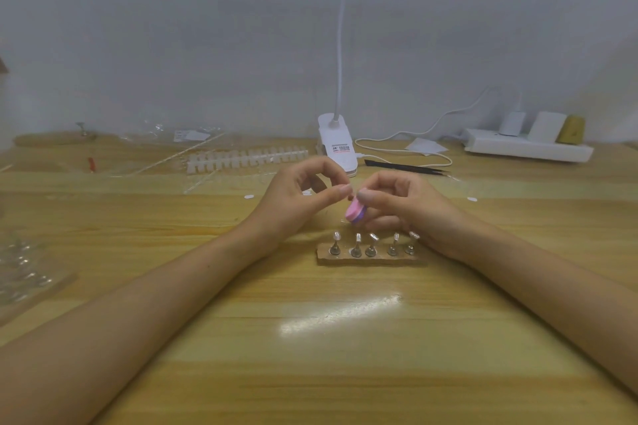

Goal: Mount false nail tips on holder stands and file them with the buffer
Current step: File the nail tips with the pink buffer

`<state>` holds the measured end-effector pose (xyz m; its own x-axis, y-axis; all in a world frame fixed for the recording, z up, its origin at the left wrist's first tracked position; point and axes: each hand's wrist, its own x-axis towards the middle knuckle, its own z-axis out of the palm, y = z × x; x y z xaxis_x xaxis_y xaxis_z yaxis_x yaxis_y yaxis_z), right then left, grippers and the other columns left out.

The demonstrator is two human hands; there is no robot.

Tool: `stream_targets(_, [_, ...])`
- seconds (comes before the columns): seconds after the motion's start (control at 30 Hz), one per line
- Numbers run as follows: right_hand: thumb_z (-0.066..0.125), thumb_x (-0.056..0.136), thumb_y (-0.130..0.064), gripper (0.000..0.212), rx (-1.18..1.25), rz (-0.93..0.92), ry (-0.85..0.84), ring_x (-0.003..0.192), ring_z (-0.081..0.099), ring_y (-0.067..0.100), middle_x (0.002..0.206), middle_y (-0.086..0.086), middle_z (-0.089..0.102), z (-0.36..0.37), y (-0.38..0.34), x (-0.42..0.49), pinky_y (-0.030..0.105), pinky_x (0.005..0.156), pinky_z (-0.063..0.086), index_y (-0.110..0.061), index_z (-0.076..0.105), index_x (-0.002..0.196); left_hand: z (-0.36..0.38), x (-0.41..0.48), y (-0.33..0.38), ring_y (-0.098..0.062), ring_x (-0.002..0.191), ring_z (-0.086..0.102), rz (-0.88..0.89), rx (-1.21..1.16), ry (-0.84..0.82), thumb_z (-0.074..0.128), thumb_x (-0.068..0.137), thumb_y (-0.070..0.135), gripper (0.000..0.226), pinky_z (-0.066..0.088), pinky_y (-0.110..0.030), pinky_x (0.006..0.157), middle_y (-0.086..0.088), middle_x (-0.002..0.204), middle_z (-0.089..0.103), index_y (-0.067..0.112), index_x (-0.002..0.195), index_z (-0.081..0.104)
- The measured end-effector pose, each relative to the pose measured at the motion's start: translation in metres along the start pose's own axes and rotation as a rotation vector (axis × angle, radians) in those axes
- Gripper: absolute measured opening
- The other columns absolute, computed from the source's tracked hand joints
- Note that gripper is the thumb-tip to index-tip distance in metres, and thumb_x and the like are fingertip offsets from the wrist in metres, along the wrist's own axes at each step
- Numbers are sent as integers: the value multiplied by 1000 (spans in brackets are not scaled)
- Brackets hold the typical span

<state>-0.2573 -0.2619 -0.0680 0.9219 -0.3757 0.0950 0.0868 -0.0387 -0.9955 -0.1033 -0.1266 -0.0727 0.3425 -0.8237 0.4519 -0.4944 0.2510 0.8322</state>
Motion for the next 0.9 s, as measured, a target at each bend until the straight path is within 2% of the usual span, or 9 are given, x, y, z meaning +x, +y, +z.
stream_targets(0.13, [66, 86, -21, 21, 109, -32, 98, 86, 75, 21, 92, 12, 77, -1, 0, 0, 25, 72, 61, -3, 65, 96, 0, 0, 0, -6, 70, 53, -1, -13, 1, 73, 87, 17, 11, 41, -12, 68, 8, 87, 66, 22, 80, 67])
stream_targets(0.23, [69, 86, -19, 21, 12, -25, -7, 88, 75, 26, 93, 15, 76, 1, 1, 0, 27, 73, 60, -2, 65, 97, 1, 0, 0, -6, 70, 53, 11, -8, -16, 72, 87, 15, 10, 41, -12, 69, 9, 86, 66, 19, 80, 66])
stream_targets(0.37, [65, 87, -18, 21, 128, -44, 103, 90, 75, 23, 94, 13, 77, 0, 1, 0, 23, 72, 59, -1, 63, 99, 0, 0, 1, -6, 69, 52, -5, -30, -8, 72, 87, 15, 10, 40, -12, 66, 7, 86, 65, 18, 80, 66])
stream_targets(0.47, [69, 86, -17, 15, 23, -41, 3, 93, 75, 27, 96, 16, 76, 3, 2, 0, 27, 74, 60, -5, 66, 94, 1, 0, 1, -5, 68, 53, 0, -21, -17, 72, 87, 14, 10, 40, -11, 66, 8, 85, 65, 17, 80, 66])
stream_targets(0.57, [67, 85, -18, 18, 139, -49, 130, 93, 74, 25, 94, 13, 77, 0, 2, 1, 24, 74, 59, -4, 64, 95, 1, 0, 1, -5, 69, 53, 2, -20, -31, 72, 88, 13, 10, 40, -12, 66, 9, 85, 65, 17, 81, 65])
stream_targets(0.67, [70, 86, -16, 11, 11, -14, 16, 94, 75, 27, 95, 15, 77, 1, 1, 1, 28, 77, 61, -8, 67, 92, 1, 0, 1, -7, 70, 54, 9, -17, -25, 71, 88, 14, 9, 41, -13, 66, 5, 86, 65, 16, 81, 66])
stream_targets(0.73, [70, 85, -20, 17, 43, -37, 60, 96, 74, 28, 97, 14, 77, 2, 3, 2, 32, 82, 61, -7, 67, 95, 1, 0, 0, -7, 68, 53, -1, -26, -23, 71, 88, 14, 9, 40, -13, 64, 6, 85, 64, 16, 81, 65])
stream_targets(0.8, [67, 86, -18, 19, 135, -48, 120, 96, 74, 27, 96, 13, 77, -1, 3, 2, 26, 79, 60, -3, 63, 97, 0, 0, 0, -5, 66, 52, -9, -28, -16, 71, 88, 15, 10, 39, -12, 62, 9, 83, 63, 18, 81, 65])
stream_targets(0.9, [70, 89, -13, 17, 5, -17, 0, 96, 75, 28, 98, 16, 76, 1, 2, 2, 27, 78, 59, -1, 65, 100, 0, 0, 0, 0, 59, 50, -14, -30, -16, 71, 89, 15, 11, 36, -8, 56, 16, 74, 62, 17, 81, 64])
